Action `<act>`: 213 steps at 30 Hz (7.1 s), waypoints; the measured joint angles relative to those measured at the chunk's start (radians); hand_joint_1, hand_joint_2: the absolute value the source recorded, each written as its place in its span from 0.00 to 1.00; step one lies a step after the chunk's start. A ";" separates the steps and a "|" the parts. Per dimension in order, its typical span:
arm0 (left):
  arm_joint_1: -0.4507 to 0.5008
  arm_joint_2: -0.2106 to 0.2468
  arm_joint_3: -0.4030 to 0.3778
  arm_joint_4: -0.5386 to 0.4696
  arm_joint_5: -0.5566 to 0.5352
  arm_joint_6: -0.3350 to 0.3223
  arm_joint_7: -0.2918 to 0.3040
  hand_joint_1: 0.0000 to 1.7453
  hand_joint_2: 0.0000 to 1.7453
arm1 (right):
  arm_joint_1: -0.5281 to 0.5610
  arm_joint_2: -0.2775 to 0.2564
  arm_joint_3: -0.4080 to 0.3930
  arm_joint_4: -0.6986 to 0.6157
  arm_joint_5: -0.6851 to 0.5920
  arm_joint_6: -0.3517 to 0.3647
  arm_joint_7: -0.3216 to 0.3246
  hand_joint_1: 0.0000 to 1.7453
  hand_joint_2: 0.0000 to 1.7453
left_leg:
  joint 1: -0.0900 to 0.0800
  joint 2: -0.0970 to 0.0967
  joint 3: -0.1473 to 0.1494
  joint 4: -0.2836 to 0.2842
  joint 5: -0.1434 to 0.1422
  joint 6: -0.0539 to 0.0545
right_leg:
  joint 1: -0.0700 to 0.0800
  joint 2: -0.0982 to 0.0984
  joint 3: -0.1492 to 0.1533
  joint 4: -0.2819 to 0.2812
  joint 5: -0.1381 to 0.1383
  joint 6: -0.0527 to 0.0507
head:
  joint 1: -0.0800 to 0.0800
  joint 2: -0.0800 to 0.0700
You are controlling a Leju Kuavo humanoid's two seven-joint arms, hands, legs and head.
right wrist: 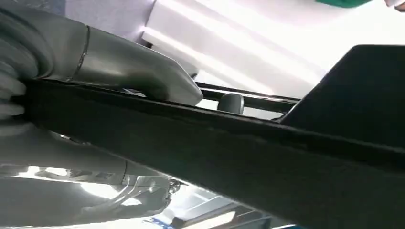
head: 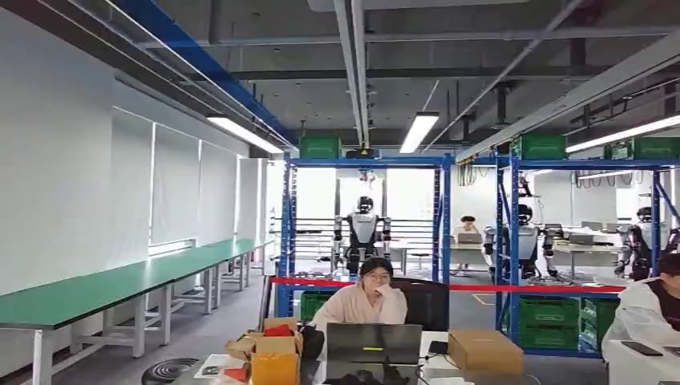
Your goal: Take the parts from the cabinet and place them on the table.
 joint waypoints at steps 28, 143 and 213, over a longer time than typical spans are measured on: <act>0.007 -0.003 0.000 0.003 -0.002 0.001 0.001 0.00 1.00 | 0.017 0.001 -0.015 -0.004 -0.008 -0.010 0.001 1.00 1.00 | -0.003 -0.001 0.028 0.004 -0.009 0.018 | 0.022 0.005 -0.043 0.026 0.009 -0.006 | 0.000 0.000; 0.006 0.039 -0.113 0.004 -0.201 -0.038 0.138 0.00 1.00 | -0.712 0.021 0.066 0.559 0.377 -0.076 0.347 1.00 1.00 | 0.002 0.005 -0.078 0.001 0.087 0.025 | 0.001 0.005 -0.106 0.248 -0.127 0.033 | -0.001 -0.001; 0.017 0.039 -0.129 0.005 -0.217 -0.065 0.055 0.00 0.00 | -1.054 -0.081 0.407 1.260 0.289 0.222 0.263 0.00 0.00 | -0.005 -0.001 -0.089 -0.002 0.098 0.017 | 0.011 0.005 -0.019 -0.002 0.025 0.017 | -0.002 0.000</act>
